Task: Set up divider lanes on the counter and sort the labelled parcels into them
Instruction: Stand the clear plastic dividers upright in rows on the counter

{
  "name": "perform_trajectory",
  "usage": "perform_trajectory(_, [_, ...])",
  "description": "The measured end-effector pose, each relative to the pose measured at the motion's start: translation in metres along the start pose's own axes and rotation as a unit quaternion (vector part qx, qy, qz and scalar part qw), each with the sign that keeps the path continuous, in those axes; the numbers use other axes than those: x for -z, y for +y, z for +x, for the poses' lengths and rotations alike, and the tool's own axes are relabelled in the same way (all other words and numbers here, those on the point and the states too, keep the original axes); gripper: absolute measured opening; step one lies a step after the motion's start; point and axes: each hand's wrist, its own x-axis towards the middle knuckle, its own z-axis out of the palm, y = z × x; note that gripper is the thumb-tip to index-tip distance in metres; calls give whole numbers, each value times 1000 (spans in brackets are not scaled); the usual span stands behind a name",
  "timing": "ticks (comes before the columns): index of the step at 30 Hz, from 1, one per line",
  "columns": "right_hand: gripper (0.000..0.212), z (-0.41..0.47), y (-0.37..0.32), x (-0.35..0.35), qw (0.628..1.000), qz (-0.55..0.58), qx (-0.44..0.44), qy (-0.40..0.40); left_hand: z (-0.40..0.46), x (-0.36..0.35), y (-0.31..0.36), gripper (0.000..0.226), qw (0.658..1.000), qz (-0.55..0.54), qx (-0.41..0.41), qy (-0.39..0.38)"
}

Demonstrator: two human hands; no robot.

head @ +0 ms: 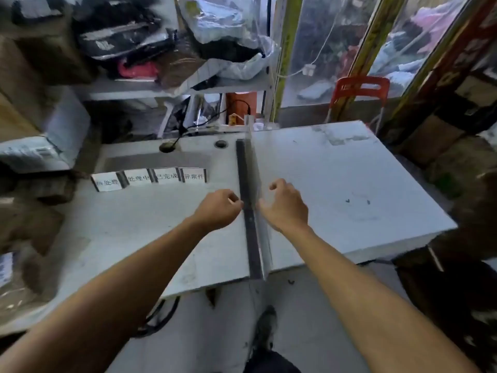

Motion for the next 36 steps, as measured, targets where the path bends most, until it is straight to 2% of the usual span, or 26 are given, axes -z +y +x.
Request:
perform_trajectory(2, [69,22,17,0,995,47,-70,-49,27,-19,12,25,999,-38,32,1])
perform_trajectory(5, [91,50,33,-6,983,92,-89,-131,61,-41,33,24,990,-112,91,-1])
perform_trajectory(7, [89,66,37,-15,971,123,-85,-185,81,-51,43,34,982,-141,122,6])
perform_trajectory(11, [96,81,45,-28,940,191,-73,-273,107,-61,52,63,981,-103,165,20])
perform_trajectory(14, [98,88,52,-33,921,240,-83,-296,118,-62,47,62,977,-115,178,19])
perform_trajectory(19, [101,94,63,-39,907,257,-88,-321,118,-58,18,65,952,-228,202,8])
perform_trajectory(24, [94,94,61,-50,897,278,-70,-337,112,-56,7,39,931,-308,195,-8])
perform_trajectory(27, [82,95,64,-58,896,301,-104,-309,109,-52,0,36,917,-346,196,-19])
perform_trajectory(30, [71,101,64,-59,905,278,-140,-289,105,-49,-7,24,900,-379,213,-16])
perform_trajectory(32, [58,103,63,-59,907,267,-147,-291,103,-49,-12,28,905,-371,207,3])
perform_trajectory(34, [42,104,63,-58,915,248,-143,-283,106,-53,-25,43,930,-313,191,40])
perform_trajectory(36, [38,106,62,-56,928,217,-138,-271,113,-61,-44,59,946,-263,178,62])
